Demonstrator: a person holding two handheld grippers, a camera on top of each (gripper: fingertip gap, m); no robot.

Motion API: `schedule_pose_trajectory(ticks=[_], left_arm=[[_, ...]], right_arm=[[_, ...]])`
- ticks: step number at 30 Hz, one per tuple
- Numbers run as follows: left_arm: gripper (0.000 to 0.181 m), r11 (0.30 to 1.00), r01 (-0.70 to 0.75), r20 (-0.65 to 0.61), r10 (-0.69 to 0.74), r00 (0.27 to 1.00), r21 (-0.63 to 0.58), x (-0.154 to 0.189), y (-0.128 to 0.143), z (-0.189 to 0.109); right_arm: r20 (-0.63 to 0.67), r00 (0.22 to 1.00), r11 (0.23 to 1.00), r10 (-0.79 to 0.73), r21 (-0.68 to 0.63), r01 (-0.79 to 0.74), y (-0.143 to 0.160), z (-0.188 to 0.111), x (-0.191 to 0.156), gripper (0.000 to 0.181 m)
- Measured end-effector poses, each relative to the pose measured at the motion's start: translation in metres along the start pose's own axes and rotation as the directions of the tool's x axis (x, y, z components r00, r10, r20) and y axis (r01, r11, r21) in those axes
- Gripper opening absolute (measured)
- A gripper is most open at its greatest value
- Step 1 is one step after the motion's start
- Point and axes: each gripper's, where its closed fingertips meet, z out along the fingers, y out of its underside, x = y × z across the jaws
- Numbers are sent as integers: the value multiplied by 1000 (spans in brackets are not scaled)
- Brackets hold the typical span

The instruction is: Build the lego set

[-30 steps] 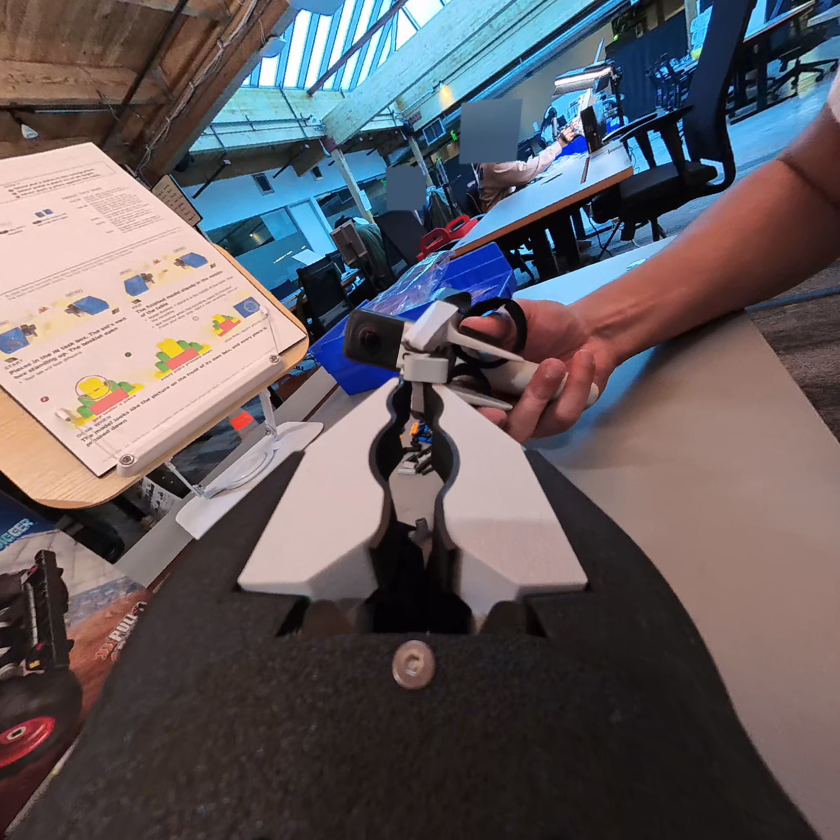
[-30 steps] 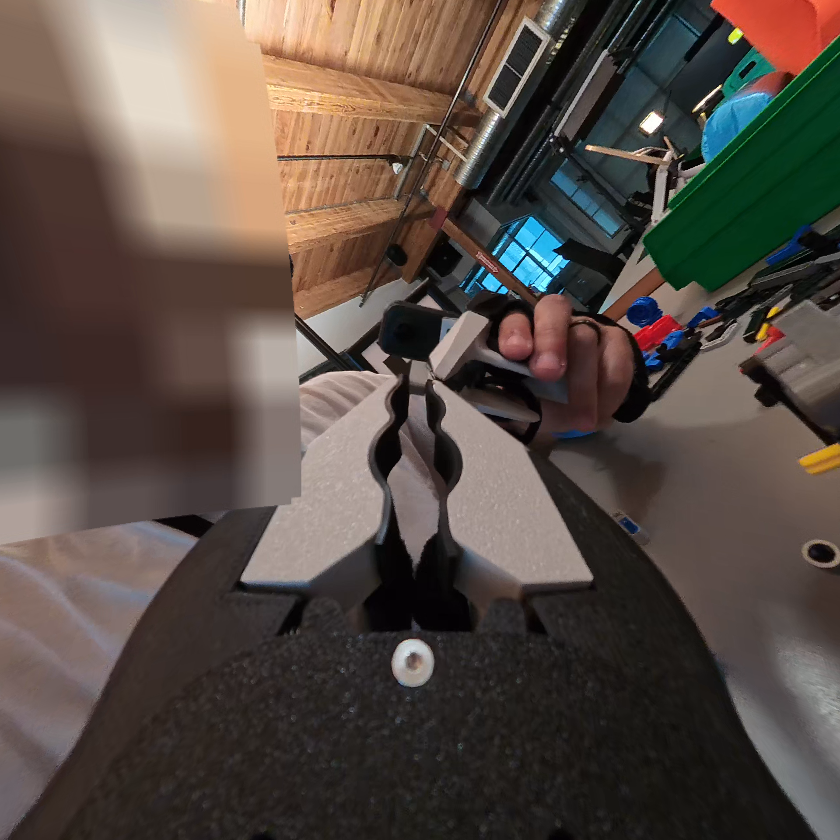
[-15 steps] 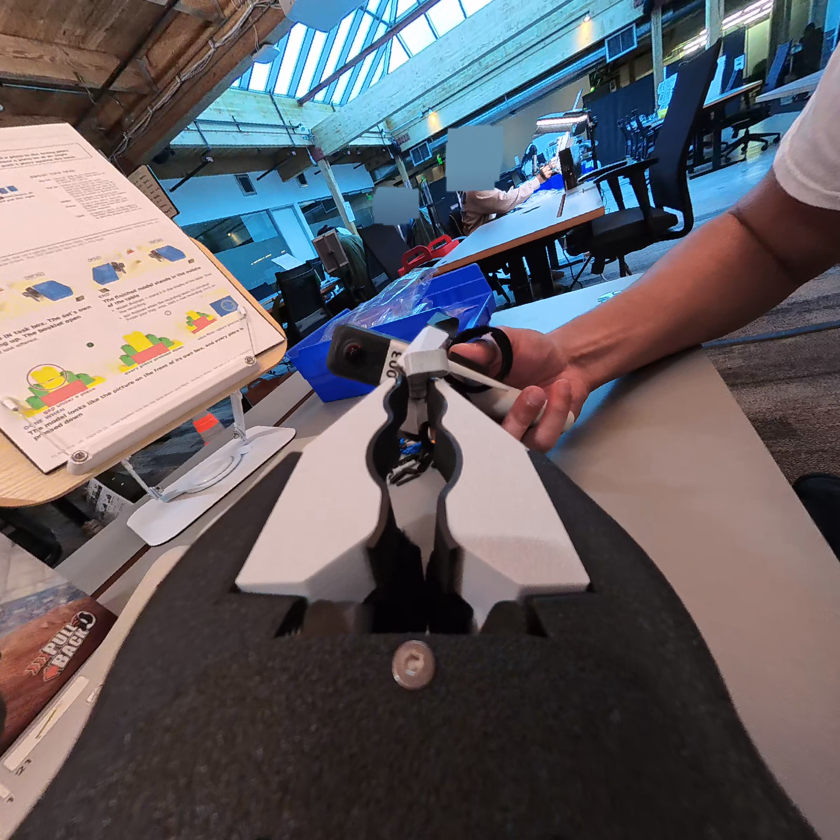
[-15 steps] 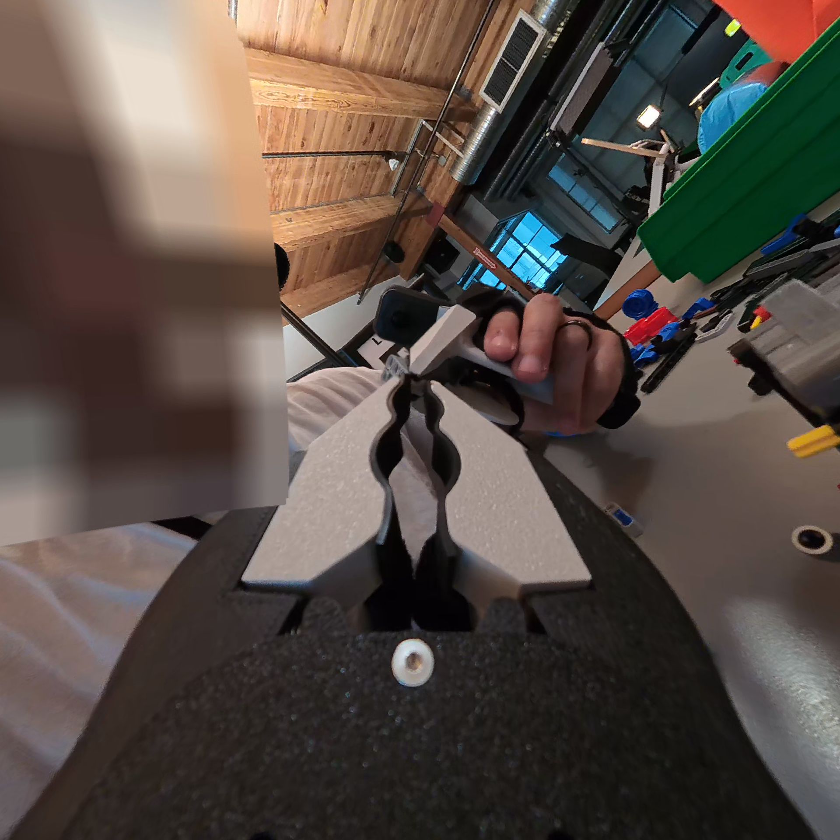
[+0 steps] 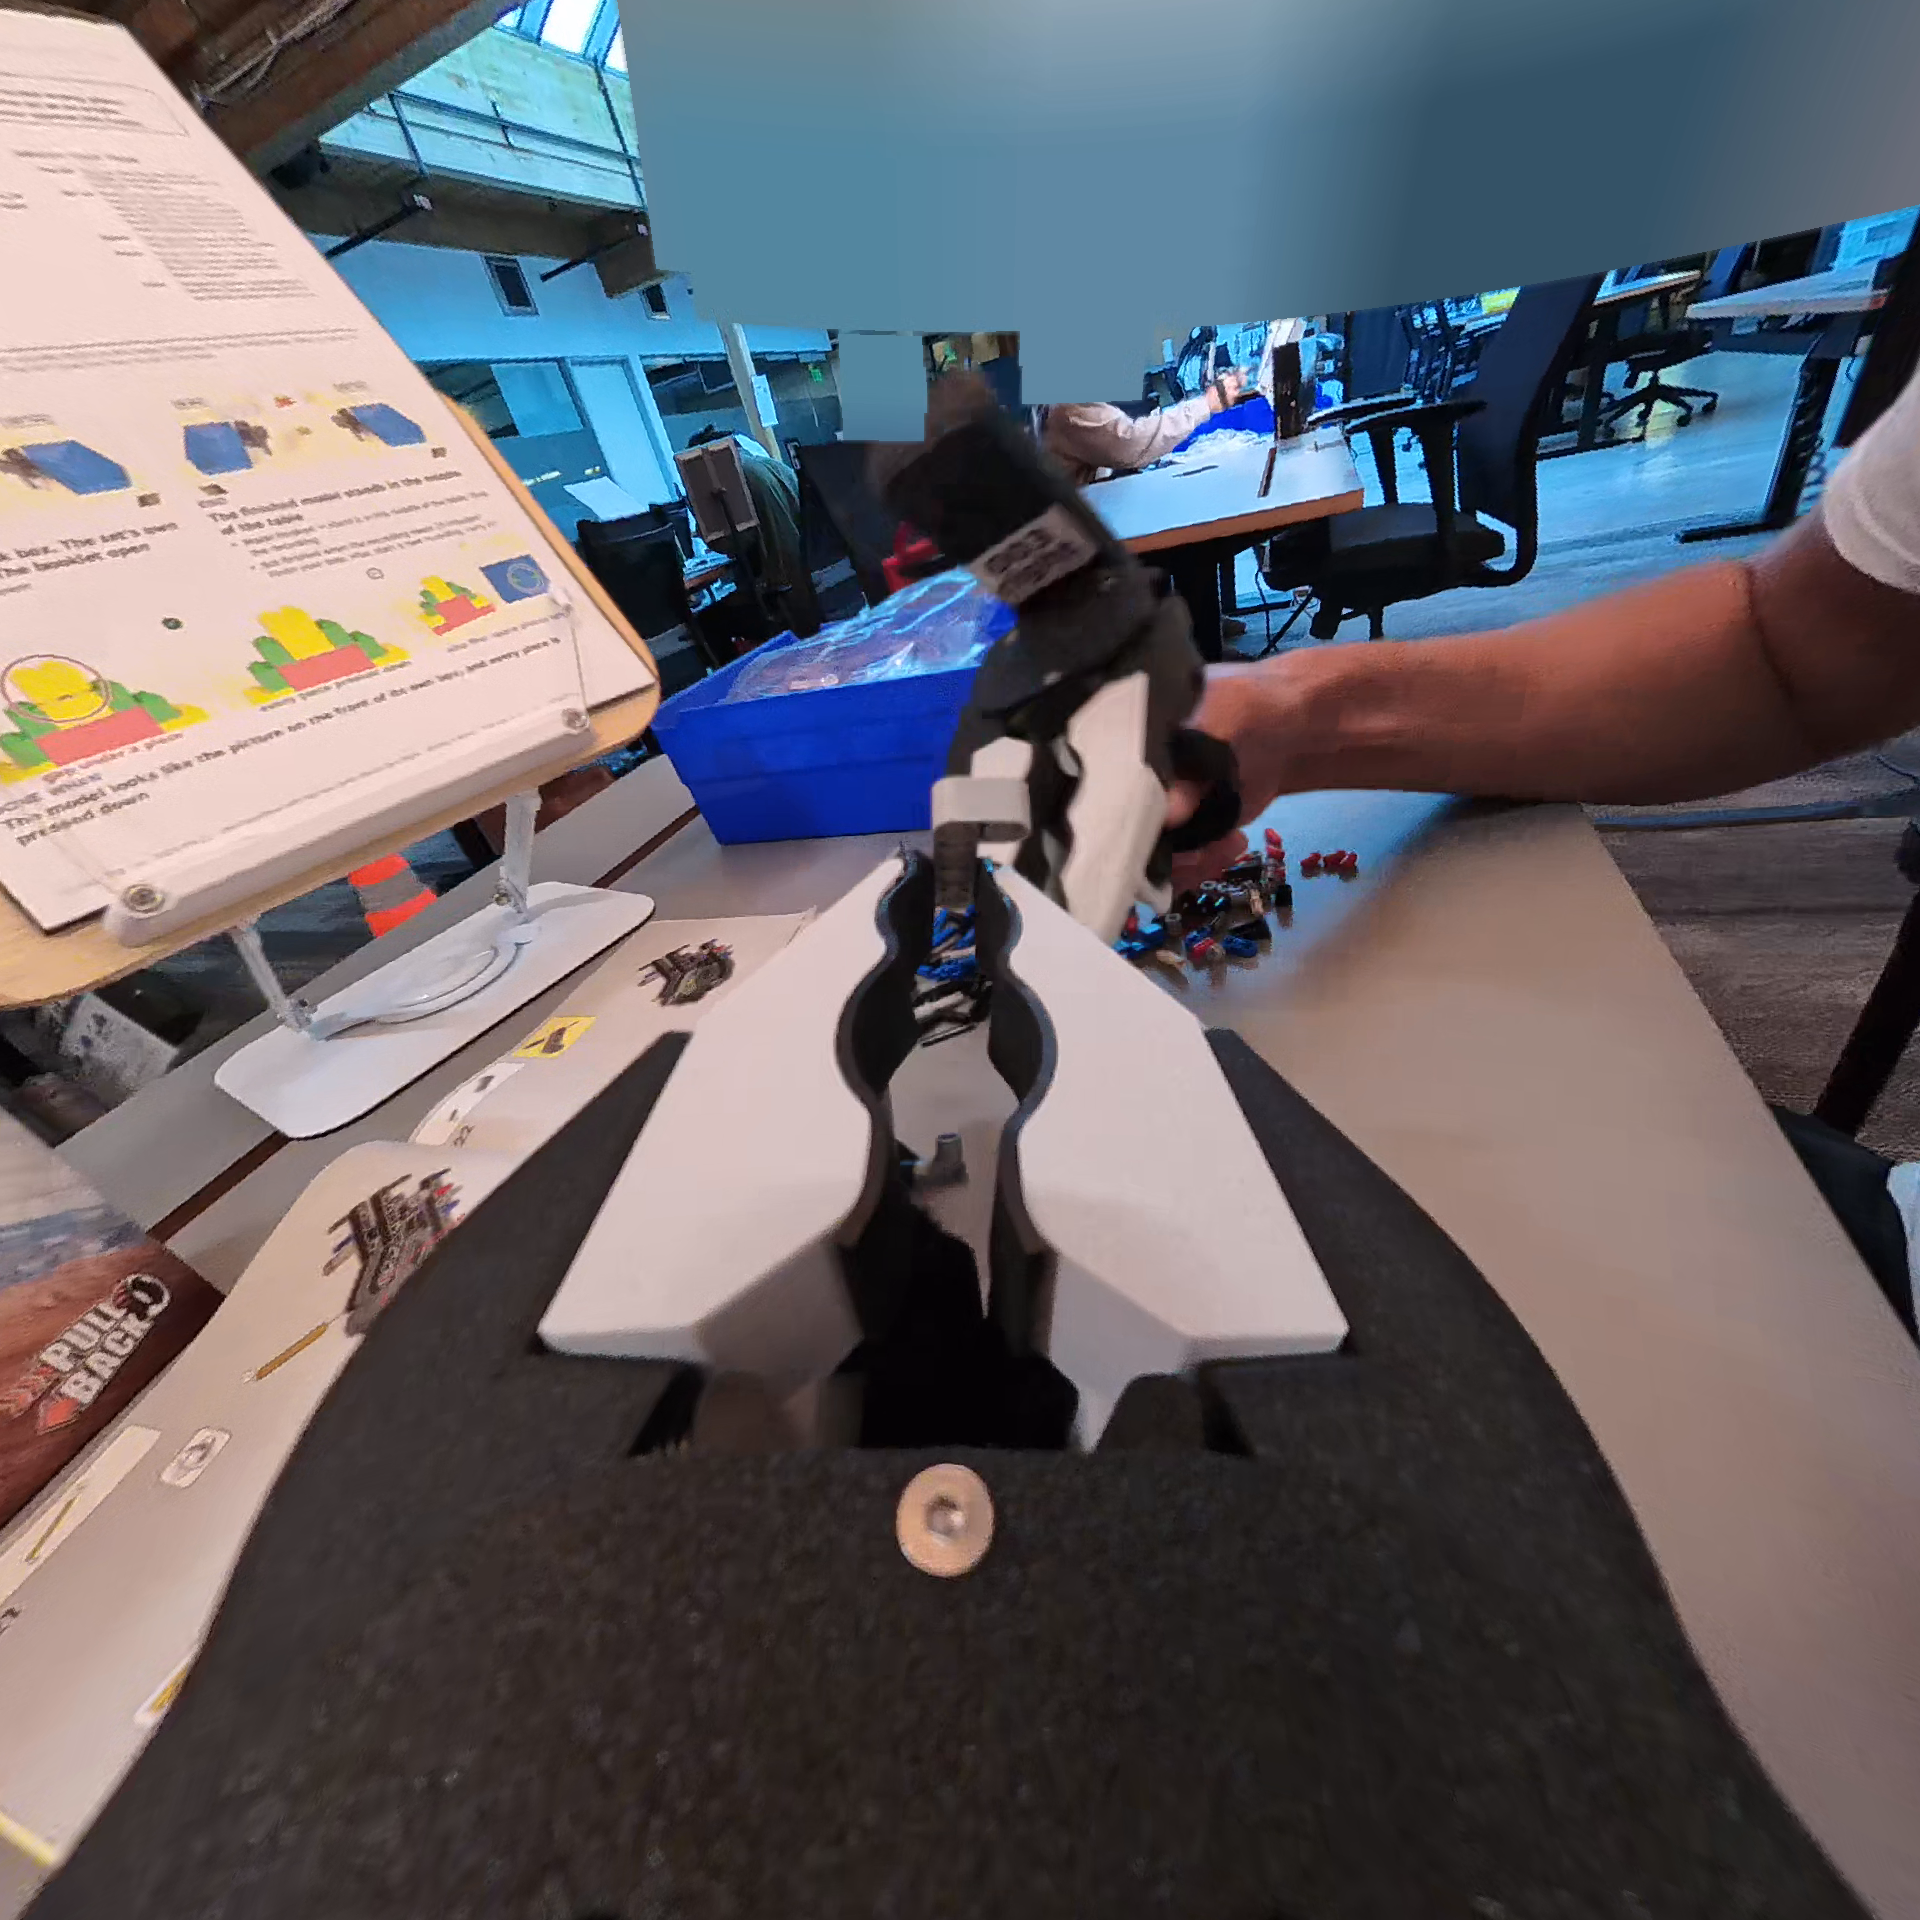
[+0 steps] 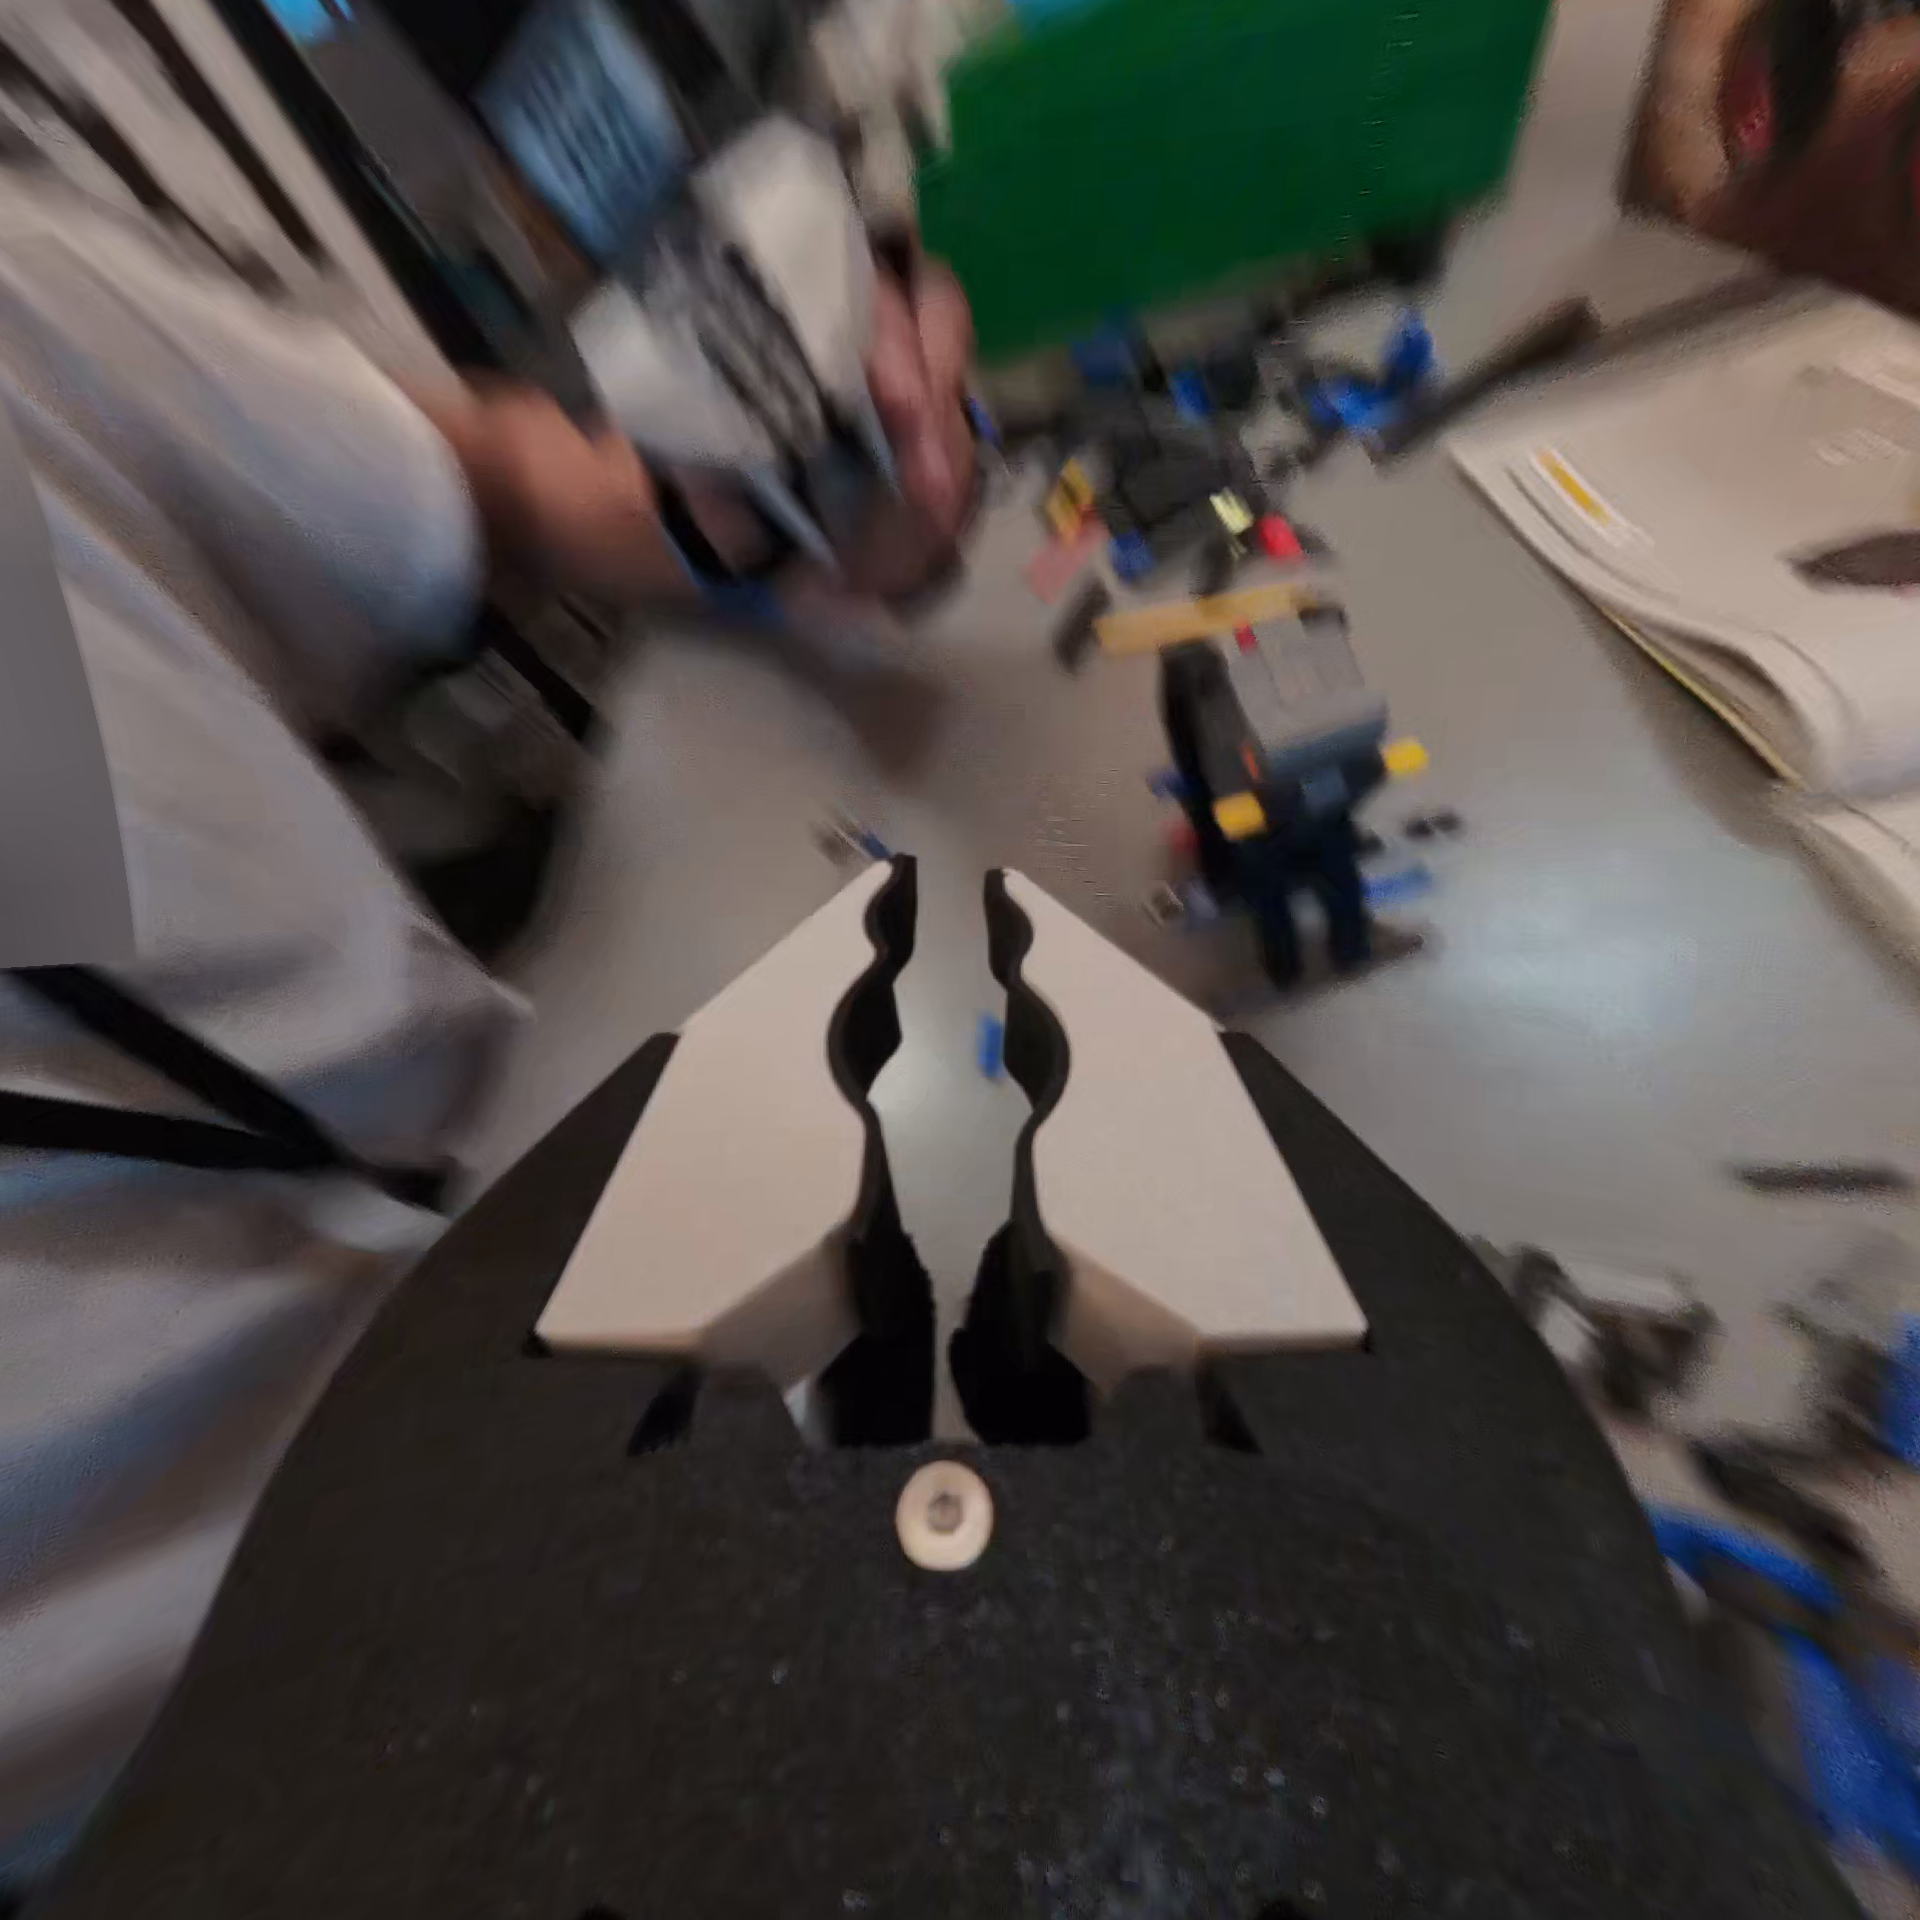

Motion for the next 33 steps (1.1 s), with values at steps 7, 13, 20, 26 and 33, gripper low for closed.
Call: schedule_pose_trajectory(ticks=[7, 13, 20, 26, 33], left_arm=[[6, 998, 1, 22, 1, 1000, -64, -9, 20, 5], [6, 994, -45, 43, 50, 998, -101, -12, 26, 6], [6, 997, 47, 23, -46, 999, -59, -11, 21, 5], [5, 994, 104, 35, -103, 994, -22, -18, 14, 1], [6, 985, 164, 46, -166, 985, 60, -12, 3, 2]], right_arm=[[-132, 960, 883, -249, -439, 169, 63, 25, 5, 15], [-124, 952, 853, -281, -487, 188, 66, 37, 7, 9], [-143, 948, 849, -283, -498, 178, 67, 38, 9, 3], [-223, 970, 963, -97, -268, 35, 28, 23, 18, 3], [102, 907, 764, 409, 506, -401, -80, -12, 14, 2]])
